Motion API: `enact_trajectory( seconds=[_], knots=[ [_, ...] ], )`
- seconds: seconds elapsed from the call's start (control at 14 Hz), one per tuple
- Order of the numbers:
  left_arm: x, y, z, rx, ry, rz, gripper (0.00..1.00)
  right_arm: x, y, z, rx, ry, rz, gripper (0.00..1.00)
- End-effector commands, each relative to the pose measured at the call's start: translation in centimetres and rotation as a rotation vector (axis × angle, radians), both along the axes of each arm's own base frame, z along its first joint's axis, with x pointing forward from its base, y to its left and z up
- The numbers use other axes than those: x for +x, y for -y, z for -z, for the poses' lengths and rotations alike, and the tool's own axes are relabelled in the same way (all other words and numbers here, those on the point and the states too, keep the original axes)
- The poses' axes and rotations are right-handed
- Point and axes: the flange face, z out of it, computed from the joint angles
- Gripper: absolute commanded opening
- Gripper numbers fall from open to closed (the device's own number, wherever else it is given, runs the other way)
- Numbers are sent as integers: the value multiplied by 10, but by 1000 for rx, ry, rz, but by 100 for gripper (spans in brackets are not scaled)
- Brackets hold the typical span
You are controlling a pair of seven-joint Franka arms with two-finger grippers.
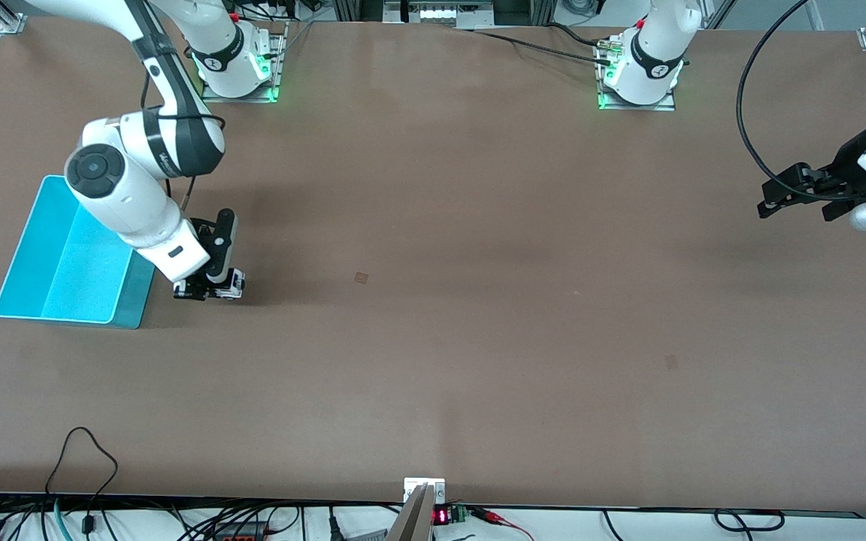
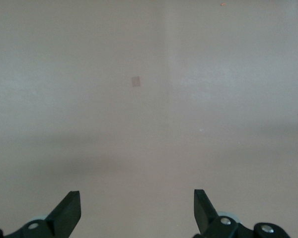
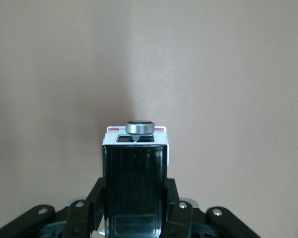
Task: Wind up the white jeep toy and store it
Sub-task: 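Lift the jeep with the right gripper and carry it over the bin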
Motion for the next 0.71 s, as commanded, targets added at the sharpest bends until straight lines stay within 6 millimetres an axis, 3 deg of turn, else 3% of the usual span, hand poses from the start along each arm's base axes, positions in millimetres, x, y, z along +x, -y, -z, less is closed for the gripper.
enact_trajectory(
  seconds=[0.0, 0.29, 0.64],
  knots=[
    [-2, 0, -7, 23, 5, -10, 100, -7, 9, -26, 10, -6, 19, 0],
    [-6, 2, -9, 23, 2, -41, 100, -11, 40, -38, 4, -41, 0, 0],
    [-13, 2, -4, 23, -1, -43, 100, -16, 98, -45, -15, -92, -99, 0]
  ],
)
